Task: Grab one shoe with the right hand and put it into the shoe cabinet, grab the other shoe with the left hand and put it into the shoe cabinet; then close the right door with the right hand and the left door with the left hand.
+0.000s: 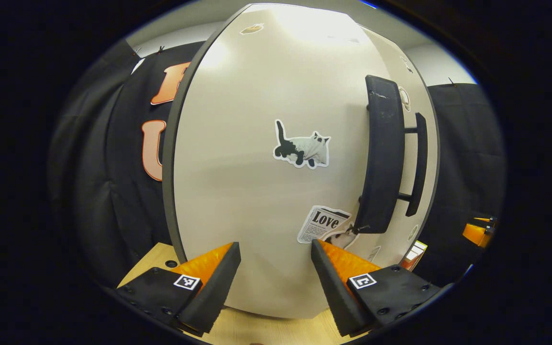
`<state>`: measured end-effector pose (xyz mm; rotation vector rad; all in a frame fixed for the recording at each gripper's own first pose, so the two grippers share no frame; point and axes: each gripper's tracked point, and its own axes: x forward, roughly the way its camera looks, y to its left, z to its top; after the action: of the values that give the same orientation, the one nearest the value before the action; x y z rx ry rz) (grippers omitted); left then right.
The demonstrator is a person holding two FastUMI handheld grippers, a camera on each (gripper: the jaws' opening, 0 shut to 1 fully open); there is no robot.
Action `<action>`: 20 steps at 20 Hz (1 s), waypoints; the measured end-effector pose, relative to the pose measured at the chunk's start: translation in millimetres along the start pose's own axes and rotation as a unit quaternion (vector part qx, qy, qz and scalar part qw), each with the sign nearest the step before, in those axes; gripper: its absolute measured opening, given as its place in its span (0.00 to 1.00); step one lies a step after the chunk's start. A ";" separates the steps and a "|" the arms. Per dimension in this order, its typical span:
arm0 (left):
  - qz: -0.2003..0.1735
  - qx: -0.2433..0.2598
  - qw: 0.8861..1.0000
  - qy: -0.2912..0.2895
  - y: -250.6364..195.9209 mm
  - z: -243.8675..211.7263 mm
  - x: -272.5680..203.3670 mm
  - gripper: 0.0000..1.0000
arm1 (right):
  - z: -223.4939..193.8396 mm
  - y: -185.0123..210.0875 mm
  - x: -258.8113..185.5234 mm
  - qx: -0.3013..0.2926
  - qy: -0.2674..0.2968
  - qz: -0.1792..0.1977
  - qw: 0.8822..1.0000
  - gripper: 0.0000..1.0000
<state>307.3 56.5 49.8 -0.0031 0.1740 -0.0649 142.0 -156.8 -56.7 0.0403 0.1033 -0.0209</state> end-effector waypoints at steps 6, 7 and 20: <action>0.016 0.003 1.000 -0.006 6.5 22.1 -15.7 0.97 | 30.6 18.9 9.7 0.016 -0.007 0.018 1.000 0.92; 0.022 0.002 1.000 -0.010 12.7 31.6 -26.5 0.97 | 40.6 22.3 8.2 0.015 -0.010 0.023 1.000 0.92; 0.122 0.013 0.989 -0.086 144.7 167.0 -184.6 0.97 | 189.8 83.1 -72.7 0.000 -0.079 0.077 0.994 0.92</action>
<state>164.0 212.4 245.0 0.0379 0.0005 0.1772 91.1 -80.2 142.7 0.0457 -0.0574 0.1295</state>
